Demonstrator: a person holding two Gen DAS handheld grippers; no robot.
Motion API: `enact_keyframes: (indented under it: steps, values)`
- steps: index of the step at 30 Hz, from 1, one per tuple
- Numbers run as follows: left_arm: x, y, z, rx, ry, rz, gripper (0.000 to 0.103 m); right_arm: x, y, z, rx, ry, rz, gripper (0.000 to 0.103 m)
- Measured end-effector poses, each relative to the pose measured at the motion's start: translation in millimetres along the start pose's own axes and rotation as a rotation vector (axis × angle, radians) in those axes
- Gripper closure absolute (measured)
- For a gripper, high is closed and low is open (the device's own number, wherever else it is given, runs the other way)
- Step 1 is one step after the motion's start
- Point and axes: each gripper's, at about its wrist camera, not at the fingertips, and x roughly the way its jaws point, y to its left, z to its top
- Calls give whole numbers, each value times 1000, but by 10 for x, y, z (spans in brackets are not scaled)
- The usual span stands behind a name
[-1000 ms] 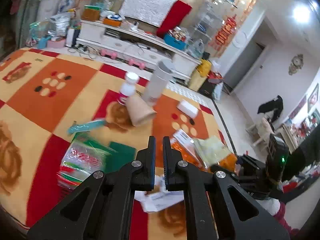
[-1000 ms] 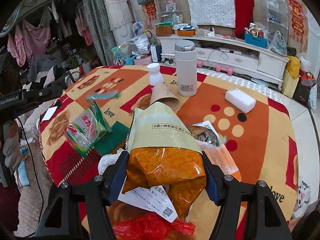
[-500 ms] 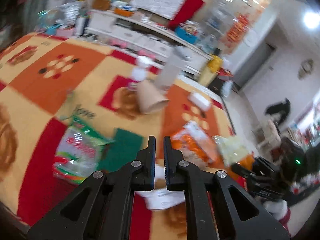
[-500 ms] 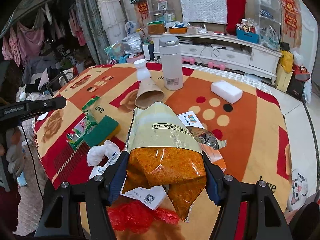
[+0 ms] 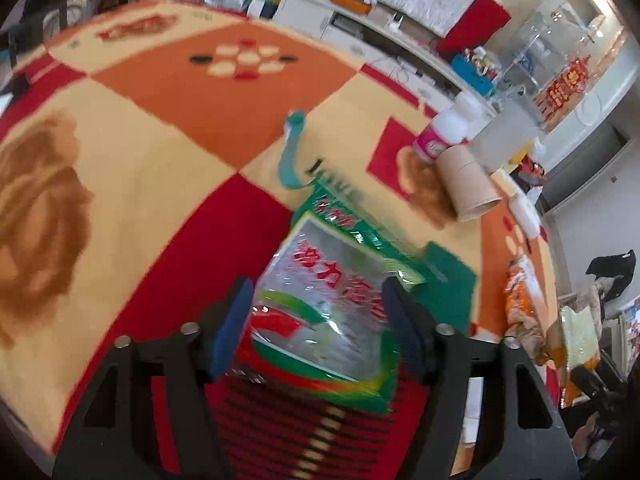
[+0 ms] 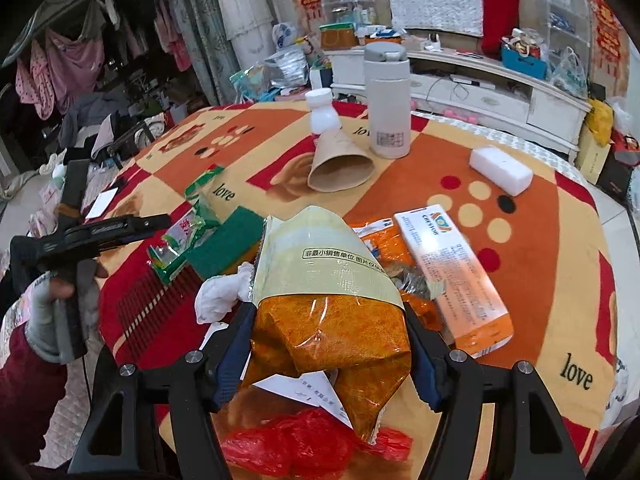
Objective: Collect trash
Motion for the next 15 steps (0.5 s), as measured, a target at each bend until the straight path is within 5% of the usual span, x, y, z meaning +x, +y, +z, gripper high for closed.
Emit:
enact_keyframes:
  steps: [10, 12, 13, 14, 15]
  values:
    - [147, -79, -150, 5, 65, -134, 31, 174, 94, 72, -12, 26, 12, 36]
    - [121, -205, -209, 57, 88, -134, 51, 181, 111, 83, -15, 26, 14, 36]
    - [130, -232, -239, 69, 102, -129, 78, 187, 112, 88, -16, 27, 14, 36]
    - [143, -263, -284, 82, 114, -110, 91, 193, 113, 90, -15, 27, 11, 36]
    - [144, -282, -322, 93, 111, -91, 92, 198, 109, 89, -14, 28, 11, 36]
